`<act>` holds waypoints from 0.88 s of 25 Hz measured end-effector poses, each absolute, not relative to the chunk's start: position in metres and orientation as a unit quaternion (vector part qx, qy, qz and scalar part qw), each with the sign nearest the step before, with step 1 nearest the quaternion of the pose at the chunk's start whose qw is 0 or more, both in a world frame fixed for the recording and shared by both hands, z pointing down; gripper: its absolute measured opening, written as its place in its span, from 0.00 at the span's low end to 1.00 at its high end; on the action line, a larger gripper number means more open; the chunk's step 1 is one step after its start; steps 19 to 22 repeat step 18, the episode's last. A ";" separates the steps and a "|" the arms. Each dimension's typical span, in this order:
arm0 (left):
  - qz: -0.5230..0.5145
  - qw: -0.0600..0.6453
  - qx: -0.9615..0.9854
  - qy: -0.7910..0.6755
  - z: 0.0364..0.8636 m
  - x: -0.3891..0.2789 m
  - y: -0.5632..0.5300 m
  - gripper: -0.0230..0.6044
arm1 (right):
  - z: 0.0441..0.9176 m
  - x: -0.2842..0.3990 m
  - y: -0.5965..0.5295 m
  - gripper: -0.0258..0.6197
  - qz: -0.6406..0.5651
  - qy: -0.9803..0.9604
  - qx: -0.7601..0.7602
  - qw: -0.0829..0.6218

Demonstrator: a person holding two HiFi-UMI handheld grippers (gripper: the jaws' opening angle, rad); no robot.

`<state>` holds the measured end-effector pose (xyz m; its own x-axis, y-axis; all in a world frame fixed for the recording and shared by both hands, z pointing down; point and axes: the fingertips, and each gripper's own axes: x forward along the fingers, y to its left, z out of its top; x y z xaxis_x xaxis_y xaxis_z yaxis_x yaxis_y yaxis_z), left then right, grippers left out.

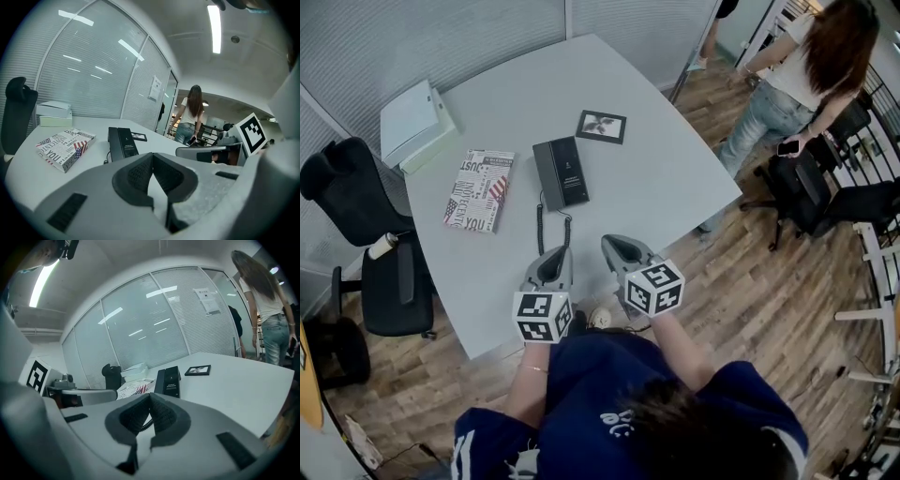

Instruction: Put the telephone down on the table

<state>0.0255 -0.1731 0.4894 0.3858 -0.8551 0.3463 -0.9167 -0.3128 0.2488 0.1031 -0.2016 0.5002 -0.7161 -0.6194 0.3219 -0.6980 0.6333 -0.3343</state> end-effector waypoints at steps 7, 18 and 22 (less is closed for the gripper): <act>0.080 0.202 0.811 -0.543 0.489 0.026 -0.172 0.04 | 0.501 0.102 -0.199 0.05 0.215 -0.898 0.373 0.094; 0.087 0.202 0.810 -0.544 0.495 0.013 -0.180 0.04 | 0.505 0.091 -0.204 0.05 0.200 -0.898 0.376 0.109; 0.087 0.202 0.810 -0.544 0.495 0.013 -0.180 0.04 | 0.505 0.091 -0.204 0.05 0.200 -0.898 0.376 0.109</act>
